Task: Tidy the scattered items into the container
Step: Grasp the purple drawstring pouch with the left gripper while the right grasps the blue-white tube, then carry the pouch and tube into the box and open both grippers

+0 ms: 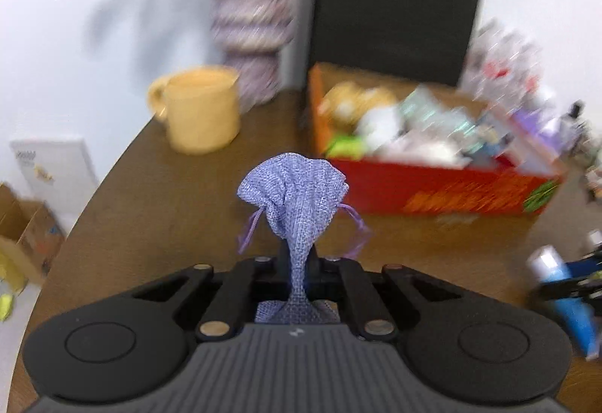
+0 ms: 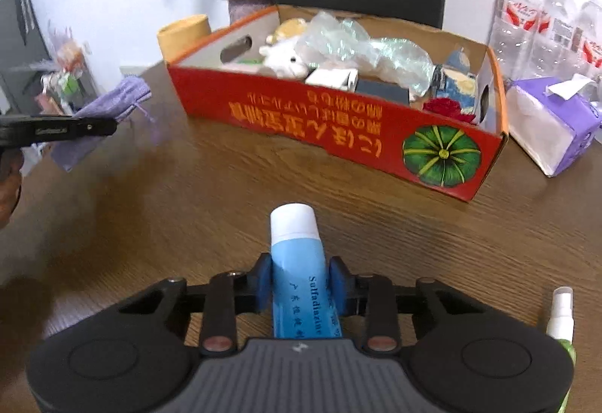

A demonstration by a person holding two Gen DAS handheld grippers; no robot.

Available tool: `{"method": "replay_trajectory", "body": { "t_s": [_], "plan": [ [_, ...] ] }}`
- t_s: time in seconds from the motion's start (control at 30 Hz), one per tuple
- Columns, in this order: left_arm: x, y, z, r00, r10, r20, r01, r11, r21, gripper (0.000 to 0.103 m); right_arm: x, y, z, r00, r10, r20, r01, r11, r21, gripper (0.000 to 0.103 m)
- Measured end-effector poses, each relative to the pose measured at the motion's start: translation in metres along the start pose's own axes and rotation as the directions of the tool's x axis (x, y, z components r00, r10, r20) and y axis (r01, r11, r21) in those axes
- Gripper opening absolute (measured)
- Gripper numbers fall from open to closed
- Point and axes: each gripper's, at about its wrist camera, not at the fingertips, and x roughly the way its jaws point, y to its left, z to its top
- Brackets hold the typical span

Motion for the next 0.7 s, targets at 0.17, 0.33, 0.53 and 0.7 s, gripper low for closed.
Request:
{"method": "replay_trajectory", "body": {
  "t_s": [0.17,0.33,0.53,0.7],
  "plan": [
    [-0.02,-0.025,0.042,0.993,-0.074,0.087,0.074,0.997,0.012,0.005,-0.035,0.004,0.018,0.995,0.019,0.097,-0.022,0.999,0.033,0.03],
    [0.009,-0.046,0.096,0.995,-0.052,0.088,0.047,0.997,0.059,0.005,-0.06,-0.011,0.067,0.978,-0.012,0.209,-0.009,0.995,0.097,0.03],
    [0.084,-0.048,0.145,1.0,-0.013,-0.001,0.013,1.0,0.025,0.005,-0.05,-0.051,0.146,0.963,-0.072,0.261,0.021,0.981,0.194,0.03],
    [0.152,-0.039,0.15,0.988,-0.004,-0.151,-0.005,0.998,-0.058,0.015,0.003,-0.077,0.2,0.975,-0.141,0.17,0.098,0.966,0.238,0.03]
  ]
}}
